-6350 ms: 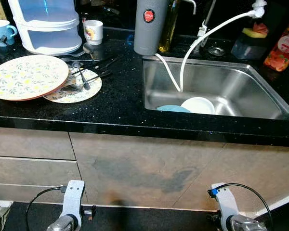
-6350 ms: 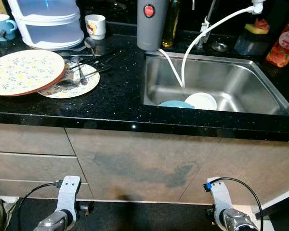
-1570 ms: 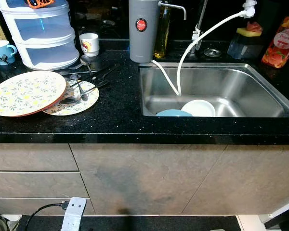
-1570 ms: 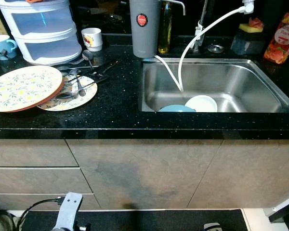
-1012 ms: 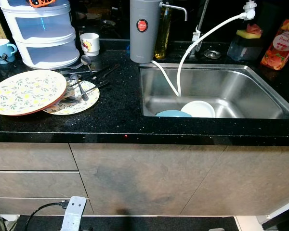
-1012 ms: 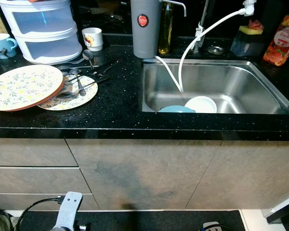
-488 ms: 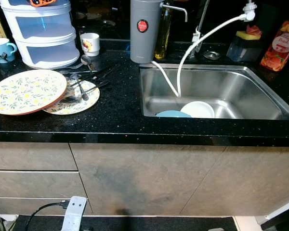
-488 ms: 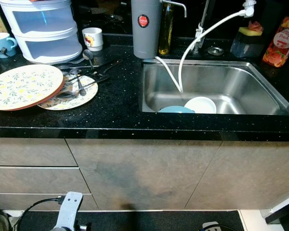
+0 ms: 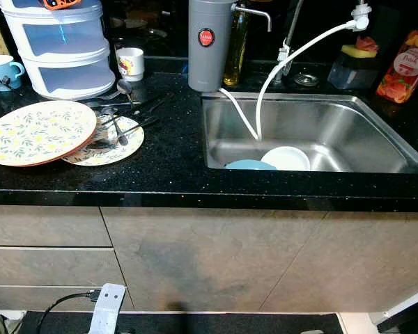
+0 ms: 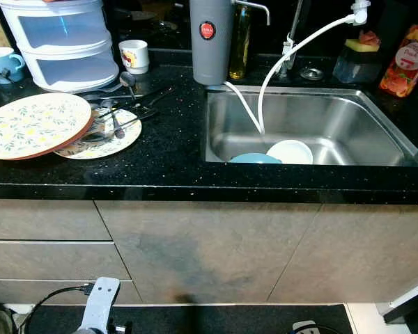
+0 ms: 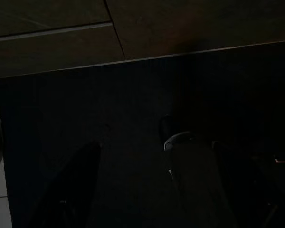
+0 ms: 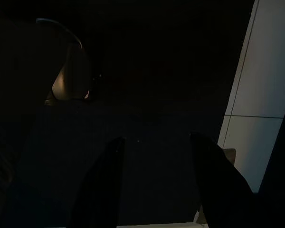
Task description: Kitchen organization
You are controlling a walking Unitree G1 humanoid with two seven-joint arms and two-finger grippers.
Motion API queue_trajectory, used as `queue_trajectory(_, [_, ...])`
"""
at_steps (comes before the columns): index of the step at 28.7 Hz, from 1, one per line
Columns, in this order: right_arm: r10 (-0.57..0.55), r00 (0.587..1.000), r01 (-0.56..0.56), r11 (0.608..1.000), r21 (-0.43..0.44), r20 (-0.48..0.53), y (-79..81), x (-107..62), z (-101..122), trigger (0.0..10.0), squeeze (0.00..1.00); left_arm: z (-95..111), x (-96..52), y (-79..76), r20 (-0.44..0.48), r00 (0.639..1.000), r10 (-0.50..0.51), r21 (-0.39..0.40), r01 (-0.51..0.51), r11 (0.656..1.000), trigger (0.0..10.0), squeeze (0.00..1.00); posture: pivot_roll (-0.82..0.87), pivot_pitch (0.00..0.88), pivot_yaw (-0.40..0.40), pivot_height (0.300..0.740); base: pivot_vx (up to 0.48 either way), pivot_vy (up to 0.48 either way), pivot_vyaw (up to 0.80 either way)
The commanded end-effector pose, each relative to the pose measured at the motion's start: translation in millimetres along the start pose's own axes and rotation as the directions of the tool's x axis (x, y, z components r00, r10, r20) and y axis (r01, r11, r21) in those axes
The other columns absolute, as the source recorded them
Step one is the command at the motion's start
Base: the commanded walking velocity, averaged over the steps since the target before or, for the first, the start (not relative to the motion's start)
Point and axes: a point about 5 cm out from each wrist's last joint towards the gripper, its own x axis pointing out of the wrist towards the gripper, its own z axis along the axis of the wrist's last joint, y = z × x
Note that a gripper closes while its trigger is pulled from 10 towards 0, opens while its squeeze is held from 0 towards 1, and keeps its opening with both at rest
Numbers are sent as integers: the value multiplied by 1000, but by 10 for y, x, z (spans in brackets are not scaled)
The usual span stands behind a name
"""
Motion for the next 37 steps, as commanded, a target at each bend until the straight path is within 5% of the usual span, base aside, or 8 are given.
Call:
queue_trajectory(1, [-1,1000,1,1000,8,-10,-13,-2,-14,10000,0,-12,9,-46,-14,1000,-11,6,11,1000,10000,0,-66,0,-26,740,0,0,0])
queue_trajectory(37, [3,1000,-3,1000,7,-19,-3,-4,-36,10000,0,-40,3,-39,-20,1000,-8,10,9,1000,10000,0,-59,0,-27,740,0,0,0])
